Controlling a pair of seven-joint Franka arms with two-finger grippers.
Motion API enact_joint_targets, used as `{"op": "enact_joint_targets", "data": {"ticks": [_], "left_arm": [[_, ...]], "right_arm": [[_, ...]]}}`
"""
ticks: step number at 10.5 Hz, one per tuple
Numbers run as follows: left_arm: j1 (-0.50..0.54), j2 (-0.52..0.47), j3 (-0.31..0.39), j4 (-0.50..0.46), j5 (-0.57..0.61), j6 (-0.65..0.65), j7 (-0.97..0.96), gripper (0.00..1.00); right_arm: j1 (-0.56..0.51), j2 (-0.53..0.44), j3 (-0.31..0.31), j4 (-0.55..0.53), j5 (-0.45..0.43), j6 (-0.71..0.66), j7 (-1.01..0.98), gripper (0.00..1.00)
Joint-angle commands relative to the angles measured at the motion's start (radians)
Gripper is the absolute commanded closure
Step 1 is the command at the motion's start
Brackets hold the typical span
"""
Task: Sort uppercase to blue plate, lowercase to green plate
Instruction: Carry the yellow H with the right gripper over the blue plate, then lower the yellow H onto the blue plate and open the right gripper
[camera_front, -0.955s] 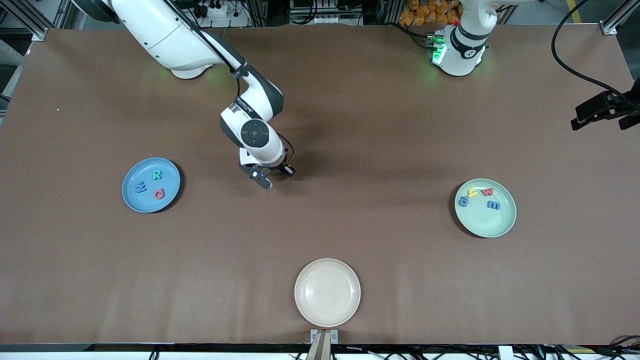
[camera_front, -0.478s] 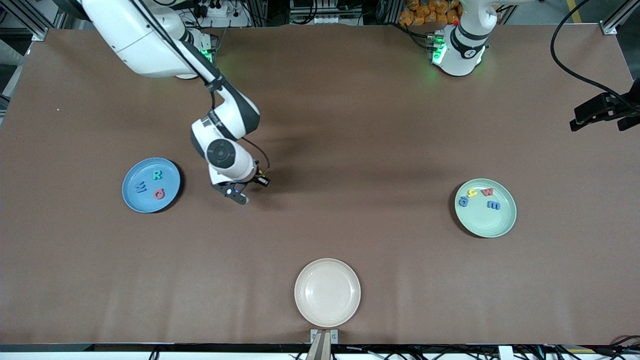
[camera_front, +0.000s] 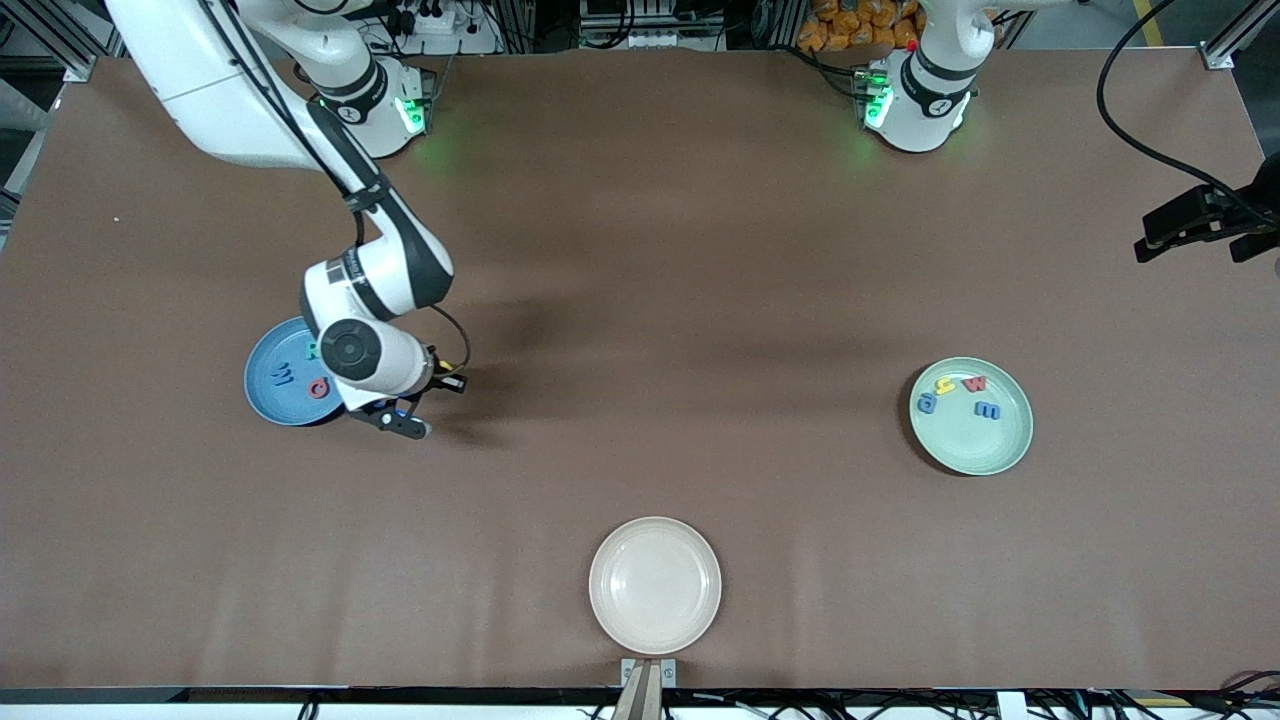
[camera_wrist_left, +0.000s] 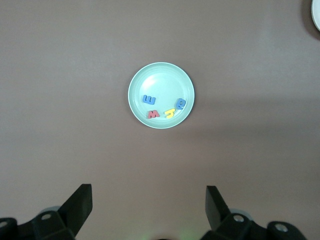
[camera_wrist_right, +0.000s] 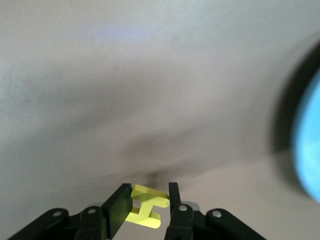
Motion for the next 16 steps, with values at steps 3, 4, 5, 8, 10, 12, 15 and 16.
{"op": "enact_joint_targets", "data": {"ticks": [3,4,5,8,10,12,15,16], "left_arm": [[-0.016,-0.009,-0.022,-0.022,0.05,0.032,0.002,0.0],[-0.013,-0.015,-0.024,-0.032,0.045,0.047,0.004,0.0],[-0.011,-0.028,-0.022,-0.058,0.045,0.07,0.002,0.0],[-0.011,-0.049,-0.024,-0.091,0.044,0.107,0.002,0.0],[-0.014,-0.049,-0.024,-0.091,0.045,0.108,0.002,0.0],[-0.014,-0.05,-0.024,-0.092,0.045,0.108,0.002,0.0],[-0.016,-0.061,-0.024,-0.098,0.045,0.108,0.002,0.0],[-0.017,-0.064,-0.024,-0.098,0.045,0.108,-0.006,0.0]], "right_arm": [[-0.018,-0.07,-0.085,0.058,0.012,-0.198,-0.287,0.73],[-0.018,-0.071,-0.127,0.055,0.012,-0.203,-0.388,0.73],[-0.018,-0.07,-0.165,0.043,0.012,-0.203,-0.486,0.73],[-0.02,-0.067,-0.21,-0.034,0.078,-0.189,-0.613,0.73],[-0.02,-0.067,-0.231,-0.072,0.096,-0.171,-0.715,0.73],[-0.02,-0.065,-0.253,-0.077,0.096,-0.157,-0.781,0.72],[-0.02,-0.059,-0.276,-0.082,0.096,-0.117,-0.835,0.44],[-0.02,-0.061,-0.276,-0.08,0.096,-0.118,-0.835,0.34]]}}
